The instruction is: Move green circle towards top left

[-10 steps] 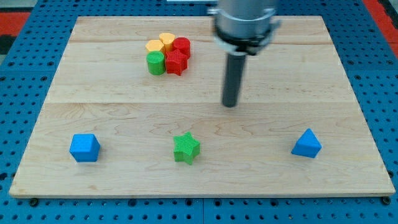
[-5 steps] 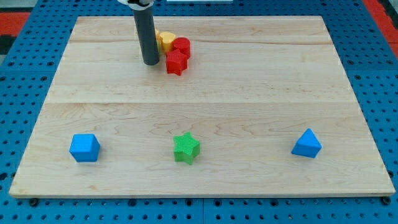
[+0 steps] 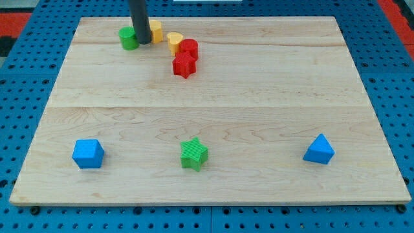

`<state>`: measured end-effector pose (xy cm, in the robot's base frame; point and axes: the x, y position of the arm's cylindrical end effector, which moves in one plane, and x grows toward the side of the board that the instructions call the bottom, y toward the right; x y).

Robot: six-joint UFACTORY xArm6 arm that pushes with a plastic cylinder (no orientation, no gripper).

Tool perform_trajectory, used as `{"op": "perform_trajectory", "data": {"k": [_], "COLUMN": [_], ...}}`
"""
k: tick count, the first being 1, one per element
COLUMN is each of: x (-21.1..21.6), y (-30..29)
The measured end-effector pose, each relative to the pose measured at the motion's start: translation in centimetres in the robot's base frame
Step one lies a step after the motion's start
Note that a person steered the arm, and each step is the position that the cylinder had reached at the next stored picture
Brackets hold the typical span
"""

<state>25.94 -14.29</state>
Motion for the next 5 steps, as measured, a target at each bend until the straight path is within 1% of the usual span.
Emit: {"op": "perform_trajectory", "data": {"k": [2,3,4,5], "x": [3.0,1.6,0.4,2.8], "y": [-2.8,-6.2,-8.3,-4.7]}}
